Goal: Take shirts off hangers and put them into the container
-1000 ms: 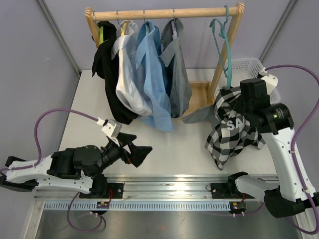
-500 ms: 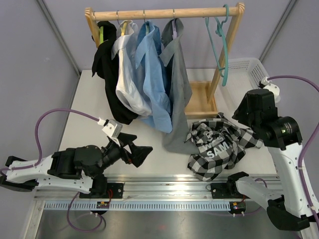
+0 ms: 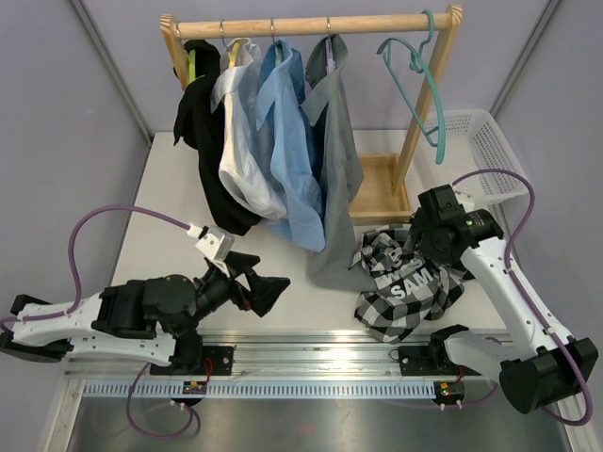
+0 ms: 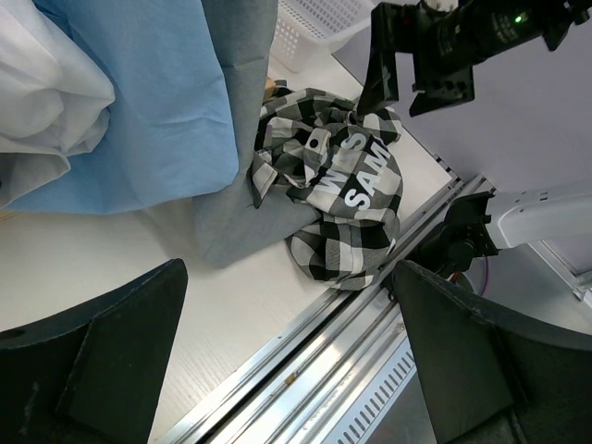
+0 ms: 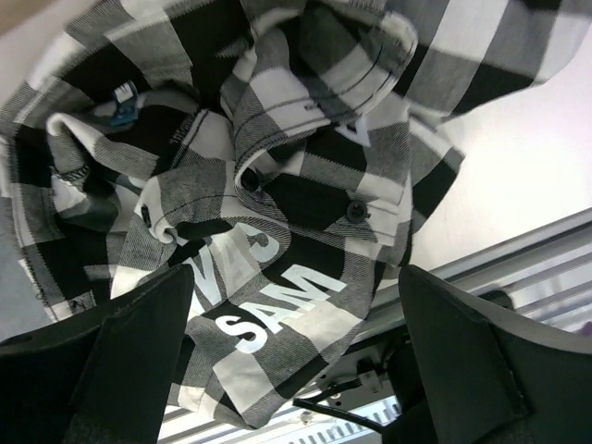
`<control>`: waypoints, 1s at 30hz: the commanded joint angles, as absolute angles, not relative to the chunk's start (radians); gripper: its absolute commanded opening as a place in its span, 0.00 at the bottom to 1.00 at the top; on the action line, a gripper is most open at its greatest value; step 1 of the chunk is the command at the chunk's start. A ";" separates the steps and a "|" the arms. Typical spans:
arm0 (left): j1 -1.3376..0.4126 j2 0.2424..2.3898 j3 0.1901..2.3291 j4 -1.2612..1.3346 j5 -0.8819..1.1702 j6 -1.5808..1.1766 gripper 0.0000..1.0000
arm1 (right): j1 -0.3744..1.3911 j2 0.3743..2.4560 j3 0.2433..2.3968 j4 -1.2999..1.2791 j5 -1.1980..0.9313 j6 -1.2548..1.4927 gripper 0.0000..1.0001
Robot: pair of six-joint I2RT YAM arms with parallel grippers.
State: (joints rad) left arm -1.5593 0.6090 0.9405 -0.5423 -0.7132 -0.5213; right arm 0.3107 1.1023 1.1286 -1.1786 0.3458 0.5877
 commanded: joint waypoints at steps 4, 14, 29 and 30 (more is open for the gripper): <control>-1.565 0.614 0.953 -0.482 -0.715 -0.517 0.97 | 0.308 1.074 0.957 -0.984 0.249 0.771 0.99; -1.565 0.597 0.942 -0.486 -0.713 -0.523 0.97 | 0.308 1.310 0.890 -0.781 0.275 0.825 0.99; -1.565 0.558 0.931 -0.509 -0.707 -0.554 0.96 | 0.308 1.386 0.848 -0.682 0.339 0.827 0.00; -1.565 0.560 0.933 -0.511 -0.707 -0.555 0.96 | 0.308 1.350 0.859 -0.704 0.360 0.827 0.00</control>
